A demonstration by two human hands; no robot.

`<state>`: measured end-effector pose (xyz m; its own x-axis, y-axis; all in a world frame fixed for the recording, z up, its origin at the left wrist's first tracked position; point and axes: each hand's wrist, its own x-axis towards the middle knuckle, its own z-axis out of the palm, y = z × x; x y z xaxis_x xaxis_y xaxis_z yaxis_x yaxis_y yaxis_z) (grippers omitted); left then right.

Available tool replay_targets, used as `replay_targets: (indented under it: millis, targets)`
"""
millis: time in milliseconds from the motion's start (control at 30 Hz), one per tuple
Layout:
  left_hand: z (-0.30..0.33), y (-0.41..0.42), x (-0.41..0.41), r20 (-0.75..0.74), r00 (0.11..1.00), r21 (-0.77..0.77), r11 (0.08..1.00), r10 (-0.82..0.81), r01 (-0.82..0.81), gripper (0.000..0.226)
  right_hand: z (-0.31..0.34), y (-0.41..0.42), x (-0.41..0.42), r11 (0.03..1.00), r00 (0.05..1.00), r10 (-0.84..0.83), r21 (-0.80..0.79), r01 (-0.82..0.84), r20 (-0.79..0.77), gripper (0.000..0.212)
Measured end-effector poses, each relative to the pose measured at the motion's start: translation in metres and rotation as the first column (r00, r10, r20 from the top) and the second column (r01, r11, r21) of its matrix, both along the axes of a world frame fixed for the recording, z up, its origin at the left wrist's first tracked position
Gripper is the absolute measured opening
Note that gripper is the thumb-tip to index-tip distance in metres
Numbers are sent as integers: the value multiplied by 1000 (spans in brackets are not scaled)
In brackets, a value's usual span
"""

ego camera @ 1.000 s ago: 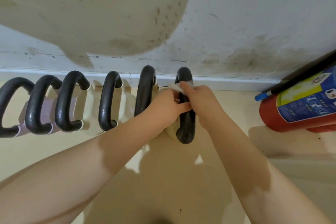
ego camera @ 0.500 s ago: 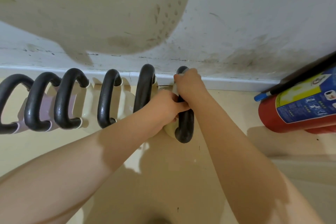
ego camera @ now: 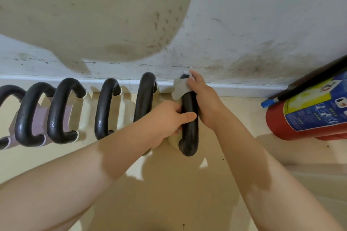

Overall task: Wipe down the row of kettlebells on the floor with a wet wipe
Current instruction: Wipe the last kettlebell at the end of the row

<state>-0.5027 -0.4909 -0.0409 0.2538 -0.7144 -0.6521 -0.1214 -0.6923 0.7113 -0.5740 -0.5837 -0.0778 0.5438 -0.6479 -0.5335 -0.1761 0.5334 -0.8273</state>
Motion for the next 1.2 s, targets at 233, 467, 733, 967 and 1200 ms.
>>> replay_targets:
  millis: [233,467,733,967,1200]
  targets:
    - [2,2,-2,13,1000,-10,1000,-17,18,25,-9,7,-5,998,999,-9,-66,12,31,28]
    - [0,4,-1,-23,1000,-22,1000,3,-3,23,4,-36,11,495,820,327,-655,-572,-469,23]
    - [-4,6,-4,-40,996,-73,993,86,-88,22,33,-32,44,-358,124,158,-174,-917,-980,43]
    - [-3,8,-6,6,999,-79,996,47,-46,28,17,-26,24,-238,422,298,-495,-835,-856,38]
    - [-3,9,-6,22,998,-85,995,52,-49,29,7,-43,28,200,655,400,-636,-745,-641,30]
